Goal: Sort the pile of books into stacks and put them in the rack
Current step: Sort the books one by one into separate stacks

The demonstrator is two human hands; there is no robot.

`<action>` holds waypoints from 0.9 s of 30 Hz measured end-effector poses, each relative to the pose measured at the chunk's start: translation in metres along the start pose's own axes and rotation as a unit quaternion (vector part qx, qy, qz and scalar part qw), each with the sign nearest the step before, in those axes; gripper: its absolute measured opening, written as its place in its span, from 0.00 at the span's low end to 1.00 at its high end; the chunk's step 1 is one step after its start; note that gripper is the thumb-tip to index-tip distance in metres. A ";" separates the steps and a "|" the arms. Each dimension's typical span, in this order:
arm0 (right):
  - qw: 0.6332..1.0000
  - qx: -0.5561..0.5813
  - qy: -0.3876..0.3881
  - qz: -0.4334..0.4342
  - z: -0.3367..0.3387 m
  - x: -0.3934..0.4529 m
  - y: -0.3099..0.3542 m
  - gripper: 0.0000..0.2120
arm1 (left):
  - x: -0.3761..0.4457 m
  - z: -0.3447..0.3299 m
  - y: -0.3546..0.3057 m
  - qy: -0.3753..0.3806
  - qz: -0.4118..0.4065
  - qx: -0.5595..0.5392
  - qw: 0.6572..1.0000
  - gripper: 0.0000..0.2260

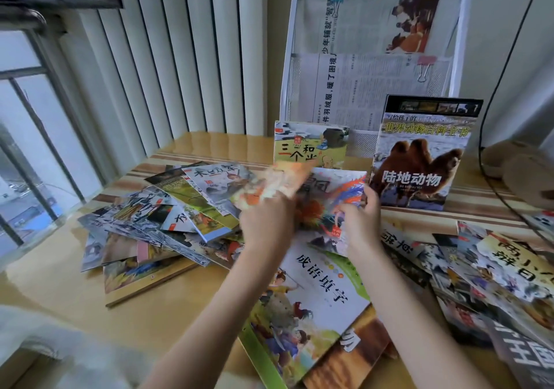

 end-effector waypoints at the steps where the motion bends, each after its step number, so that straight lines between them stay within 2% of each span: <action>1: 1.000 0.017 0.016 -0.006 -0.011 -0.002 -0.001 0.20 | -0.006 -0.015 -0.017 0.037 -0.022 0.004 0.999 0.12; 3: 0.999 0.022 0.031 -0.027 -0.024 -0.007 -0.004 0.15 | -0.018 -0.037 -0.043 0.084 -0.052 -0.018 0.995 0.18; 5: 0.997 0.018 0.055 -0.043 -0.027 -0.008 -0.005 0.12 | -0.023 -0.037 -0.052 0.080 -0.053 -0.063 0.993 0.21; 8: 0.987 0.076 0.126 -0.066 -0.032 -0.009 -0.003 0.20 | -0.018 -0.028 -0.043 0.063 -0.038 -0.142 0.987 0.24; 9: 0.985 0.079 0.139 -0.065 -0.032 -0.008 -0.003 0.20 | -0.015 -0.027 -0.039 0.069 -0.034 -0.170 0.982 0.25; 11: 0.989 0.050 0.130 -0.047 -0.033 -0.006 -0.004 0.11 | -0.012 -0.025 -0.035 0.090 -0.029 -0.224 0.970 0.28; 13: 0.995 0.030 0.092 -0.012 -0.025 -0.002 -0.003 0.03 | -0.007 -0.014 -0.021 0.067 -0.008 -0.282 0.957 0.28; 18: 0.990 0.044 0.116 0.070 -0.019 0.010 0.018 0.09 | 0.024 -0.008 0.062 -0.045 0.095 -0.398 0.911 0.15; 20: 0.988 0.042 0.132 0.072 -0.022 0.019 0.018 0.17 | 0.034 -0.009 0.091 -0.066 0.139 -0.399 0.904 0.16; 22: 0.989 0.041 0.124 0.065 -0.023 0.032 0.016 0.27 | 0.043 -0.010 0.128 -0.085 0.218 -0.373 0.898 0.19; 25: 0.992 0.030 0.108 0.056 -0.034 0.046 0.017 0.29 | 0.056 -0.015 0.169 -0.079 0.320 -0.382 0.863 0.20; 27: 0.991 0.020 0.128 0.041 -0.057 0.047 0.015 0.27 | 0.064 -0.014 0.176 -0.070 0.350 -0.357 0.863 0.23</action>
Point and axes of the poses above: each hand's wrist, its own x-axis towards the middle knuckle, its own z-axis out of the back of the hand, y = z × x, the point moved 10 cm from there along x, towards the middle knuckle, and after that the axes turned 15 degrees about -x, right-handed, at the moved point
